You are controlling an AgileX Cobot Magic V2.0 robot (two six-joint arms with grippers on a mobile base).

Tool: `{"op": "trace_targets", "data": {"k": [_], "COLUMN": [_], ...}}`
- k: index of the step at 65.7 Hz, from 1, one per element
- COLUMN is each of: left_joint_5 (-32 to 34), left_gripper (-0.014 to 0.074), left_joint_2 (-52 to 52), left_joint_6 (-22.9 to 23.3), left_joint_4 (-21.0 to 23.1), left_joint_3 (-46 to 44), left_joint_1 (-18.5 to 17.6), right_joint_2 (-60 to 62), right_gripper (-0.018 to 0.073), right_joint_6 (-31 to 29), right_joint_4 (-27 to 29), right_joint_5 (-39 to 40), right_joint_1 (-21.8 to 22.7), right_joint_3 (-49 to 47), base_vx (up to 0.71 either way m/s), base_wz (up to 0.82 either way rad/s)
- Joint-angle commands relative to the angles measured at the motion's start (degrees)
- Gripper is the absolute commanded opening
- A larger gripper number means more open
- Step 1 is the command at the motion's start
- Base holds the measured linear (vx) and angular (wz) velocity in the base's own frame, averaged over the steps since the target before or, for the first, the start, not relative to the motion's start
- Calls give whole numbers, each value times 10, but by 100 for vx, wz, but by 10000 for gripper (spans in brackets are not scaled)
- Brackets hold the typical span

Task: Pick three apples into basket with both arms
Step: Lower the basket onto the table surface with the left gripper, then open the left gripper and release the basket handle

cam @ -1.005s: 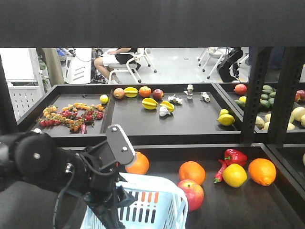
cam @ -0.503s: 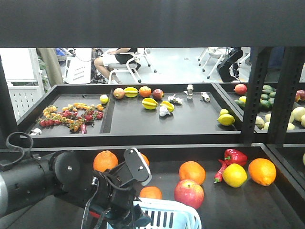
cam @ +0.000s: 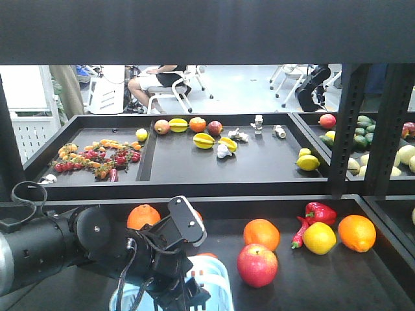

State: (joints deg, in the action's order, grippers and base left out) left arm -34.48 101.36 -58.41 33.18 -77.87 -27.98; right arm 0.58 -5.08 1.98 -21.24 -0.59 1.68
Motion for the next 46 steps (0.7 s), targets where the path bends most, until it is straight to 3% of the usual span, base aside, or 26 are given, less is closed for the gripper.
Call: {"op": "trace_targets", "data": {"k": [1, 12, 30, 46], "left_joint_5": [7, -2, -15, -99], "left_gripper": [531, 610, 607, 576], "left_joint_2": [-28, -29, -64, -146], "left_joint_6": [8, 30, 30, 59], "left_joint_4": [21, 21, 20, 20], "left_joint_3": [-20, -20, -20, -20], "left_joint_1": [-3, -3, -3, -3], "right_joint_2": [-6, -6, -6, -6], "right_gripper": [-4, -4, -4, -4], "right_joint_6": [-2, -2, -2, -2], "right_joint_4": [-2, -2, -2, -2], "right_joint_5": [41, 41, 40, 40], "right_joint_1": [2, 2, 2, 2], "right_joint_3": [-1, -1, -1, -1], "base_vx": [0, 0, 0, 0], "base_wz": [0, 0, 0, 0]}}
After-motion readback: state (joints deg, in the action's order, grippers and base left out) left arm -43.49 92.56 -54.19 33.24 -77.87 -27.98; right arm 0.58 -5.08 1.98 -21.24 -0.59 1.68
